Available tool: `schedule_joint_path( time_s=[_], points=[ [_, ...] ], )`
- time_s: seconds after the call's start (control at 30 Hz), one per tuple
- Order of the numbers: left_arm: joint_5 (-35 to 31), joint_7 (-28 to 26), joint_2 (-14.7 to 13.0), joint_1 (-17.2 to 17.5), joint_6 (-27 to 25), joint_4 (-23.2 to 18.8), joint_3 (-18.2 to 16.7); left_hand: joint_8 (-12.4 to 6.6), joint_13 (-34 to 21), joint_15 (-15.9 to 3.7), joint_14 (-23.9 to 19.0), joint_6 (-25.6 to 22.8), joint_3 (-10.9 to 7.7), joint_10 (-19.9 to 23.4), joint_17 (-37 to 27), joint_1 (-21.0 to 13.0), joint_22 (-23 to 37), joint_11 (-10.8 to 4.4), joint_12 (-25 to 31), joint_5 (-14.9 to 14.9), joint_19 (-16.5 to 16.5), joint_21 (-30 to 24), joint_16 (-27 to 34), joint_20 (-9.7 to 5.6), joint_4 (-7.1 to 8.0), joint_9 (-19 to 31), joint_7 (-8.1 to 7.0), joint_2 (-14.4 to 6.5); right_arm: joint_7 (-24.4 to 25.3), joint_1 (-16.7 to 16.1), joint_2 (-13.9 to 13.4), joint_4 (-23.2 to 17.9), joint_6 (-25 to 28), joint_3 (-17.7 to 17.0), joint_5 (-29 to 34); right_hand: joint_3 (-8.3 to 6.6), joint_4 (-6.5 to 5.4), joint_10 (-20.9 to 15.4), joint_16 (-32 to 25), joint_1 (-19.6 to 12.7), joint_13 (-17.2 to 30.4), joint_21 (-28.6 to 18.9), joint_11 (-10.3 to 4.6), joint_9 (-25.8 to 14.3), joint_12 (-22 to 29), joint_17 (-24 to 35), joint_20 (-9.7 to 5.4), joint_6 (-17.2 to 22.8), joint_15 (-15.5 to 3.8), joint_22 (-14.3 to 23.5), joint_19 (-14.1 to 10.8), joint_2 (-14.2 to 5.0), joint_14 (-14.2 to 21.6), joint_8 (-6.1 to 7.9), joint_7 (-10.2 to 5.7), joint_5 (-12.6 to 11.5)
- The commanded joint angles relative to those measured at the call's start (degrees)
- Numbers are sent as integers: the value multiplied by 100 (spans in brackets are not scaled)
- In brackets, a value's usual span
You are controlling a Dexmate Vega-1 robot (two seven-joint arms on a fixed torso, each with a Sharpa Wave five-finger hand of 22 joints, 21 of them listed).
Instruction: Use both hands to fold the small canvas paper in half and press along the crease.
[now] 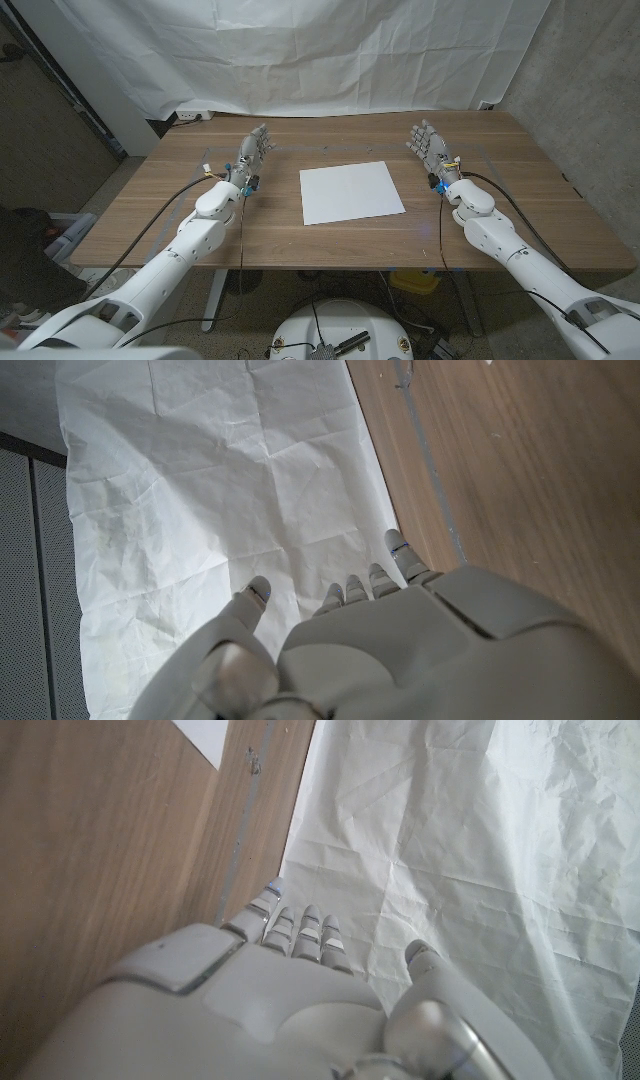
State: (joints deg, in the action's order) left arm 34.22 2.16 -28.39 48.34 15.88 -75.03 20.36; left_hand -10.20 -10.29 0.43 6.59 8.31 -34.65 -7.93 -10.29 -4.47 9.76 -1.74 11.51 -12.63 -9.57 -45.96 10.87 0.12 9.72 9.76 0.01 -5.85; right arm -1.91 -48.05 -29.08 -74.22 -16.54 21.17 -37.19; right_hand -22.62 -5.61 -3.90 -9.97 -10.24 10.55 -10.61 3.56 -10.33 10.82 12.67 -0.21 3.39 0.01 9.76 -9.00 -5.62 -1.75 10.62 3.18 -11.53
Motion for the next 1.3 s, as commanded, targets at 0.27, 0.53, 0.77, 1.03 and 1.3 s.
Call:
schedule_joint_path(
  time_s=[0.27, 0.53, 0.77, 1.03, 1.3],
  points=[
    [-1218, 206, 233, 240, -251, -370, -397, -67, -30, -17, 66, -69, -77, 43, -5, -42, 27, -14, 60, -26, -321, 3, 25, 12, -14, 27, -55, -430, 15, -122, 12, -98, 29, -68, 79, -25, 32, -51, -42, -69, 27, -37, -22, -28, 41, -27, 7, 36, 11, 26, -21, -9, -60, 25, 6, -41],
    [-1981, 121, 103, 371, -126, -647, -396, -151, -32, 32, -57, -435, -173, 329, 15, -111, 26, -6, 137, -18, -282, 63, 44, 82, -91, 32, -117, -412, 94, -207, 9, -233, 63, -69, 106, -49, 114, -107, -65, -141, 26, -57, 25, -26, 62, -86, 35, 93, 38, 24, -60, -27, 0, 49, 26, -43],
    [-2473, 73, -41, 461, -21, -836, -378, -192, -35, 108, -197, -709, -243, 546, 24, -172, 31, 28, 184, 6, -229, 100, 64, 173, -147, 37, -112, -383, 186, -298, 6, -357, 75, -75, 123, -55, 172, -157, -76, -184, 25, -69, 67, -26, 78, -123, 32, 119, 56, 24, -87, -28, 39, 57, 37, -39],
    [-2943, 71, -259, 530, -9, -1055, -308, -234, -39, 143, -350, -1032, -321, 776, 22, -236, 38, 62, 224, 39, -165, 136, 79, 226, -192, 44, -120, -374, 307, -399, 14, -476, 74, -67, 160, -65, 213, -182, -83, -218, 25, -74, 49, -25, 84, -146, 41, 153, 77, 24, -101, -47, 65, 66, 37, -37],
    [-3349, 173, -531, 551, -119, -1329, -170, -247, -42, 132, -457, -1216, -367, 949, 20, -270, 41, 56, 257, 61, -134, 162, 91, 250, -212, 47, -104, -367, 421, -473, 40, -549, 45, -44, 214, -70, 249, -209, -89, -245, 24, -82, 54, -25, 90, -162, 46, 178, 83, 24, -125, -61, 87, 71, 43, -33]
  ],
)
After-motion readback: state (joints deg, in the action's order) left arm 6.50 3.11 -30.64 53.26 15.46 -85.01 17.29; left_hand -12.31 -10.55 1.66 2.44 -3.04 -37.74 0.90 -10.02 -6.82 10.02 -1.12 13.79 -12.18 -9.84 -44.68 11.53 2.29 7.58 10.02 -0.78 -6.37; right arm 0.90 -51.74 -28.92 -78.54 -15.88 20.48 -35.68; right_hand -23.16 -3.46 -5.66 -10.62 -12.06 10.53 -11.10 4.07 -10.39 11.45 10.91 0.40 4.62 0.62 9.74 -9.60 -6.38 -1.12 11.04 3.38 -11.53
